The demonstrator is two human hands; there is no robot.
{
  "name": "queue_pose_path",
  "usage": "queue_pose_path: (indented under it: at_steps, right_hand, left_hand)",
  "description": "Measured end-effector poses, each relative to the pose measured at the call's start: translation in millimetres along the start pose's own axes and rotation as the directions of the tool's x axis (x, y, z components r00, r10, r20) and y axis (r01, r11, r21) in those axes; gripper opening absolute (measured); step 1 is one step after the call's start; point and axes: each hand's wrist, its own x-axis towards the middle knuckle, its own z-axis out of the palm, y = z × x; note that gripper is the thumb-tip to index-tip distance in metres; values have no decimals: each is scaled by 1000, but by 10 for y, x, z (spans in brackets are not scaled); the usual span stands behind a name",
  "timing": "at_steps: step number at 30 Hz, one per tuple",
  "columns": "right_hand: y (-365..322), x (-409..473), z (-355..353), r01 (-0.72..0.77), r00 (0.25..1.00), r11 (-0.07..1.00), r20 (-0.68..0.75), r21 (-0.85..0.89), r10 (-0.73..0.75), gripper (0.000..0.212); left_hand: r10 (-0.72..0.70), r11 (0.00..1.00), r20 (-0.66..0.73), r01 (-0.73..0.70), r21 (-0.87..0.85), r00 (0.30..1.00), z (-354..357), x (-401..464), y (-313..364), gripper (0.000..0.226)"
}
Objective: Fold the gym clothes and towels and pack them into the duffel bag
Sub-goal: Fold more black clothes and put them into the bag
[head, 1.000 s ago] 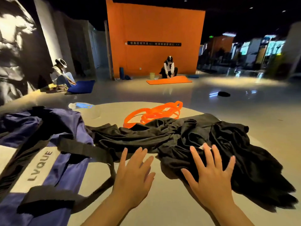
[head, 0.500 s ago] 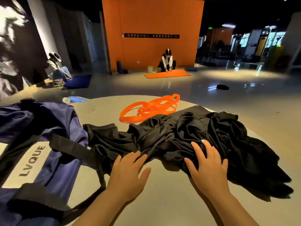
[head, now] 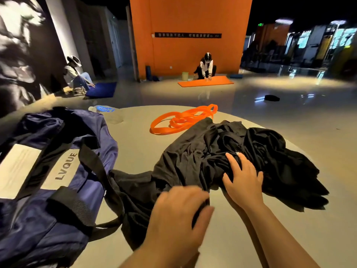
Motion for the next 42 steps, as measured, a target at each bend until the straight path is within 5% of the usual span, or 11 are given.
queue_pose_path:
  at_steps: [2, 4, 9, 23, 34, 39, 42]
  right_hand:
    - [8, -2, 3, 13, 1000, 1000, -5, 17, -13, 58]
    - [14, 3, 6, 19, 1000, 999, -18, 37, -18, 58]
    - [70, 25, 47, 21, 999, 999, -33, 50, -19, 57]
    - [109, 103, 70, 17, 999, 998, -44, 64, -14, 54]
    - [97, 80, 32, 28, 999, 995, -36, 97, -25, 53]
    - [87, 66, 26, 46, 999, 993, -9, 113, -45, 54]
    - [93, 113, 26, 59, 997, 994, 46, 92, -64, 55]
  left_hand:
    - [-33, 996, -19, 34, 85, 999, 58, 386, -63, 43]
    - [-114, 982, 108, 95, 160, 988, 206, 794, -221, 47]
    - [-381, 922, 396, 316, 222, 835, 798, 1122, -745, 54]
    - [-394, 909, 390, 290, 299, 832, 264, 5, -453, 75]
    - [-278, 960, 534, 209, 186, 799, -296, -877, 195, 56]
    - [-312, 948, 274, 278, 157, 910, -279, -872, 185, 64]
    - [-368, 922, 261, 312, 231, 893, -182, -561, 144, 78]
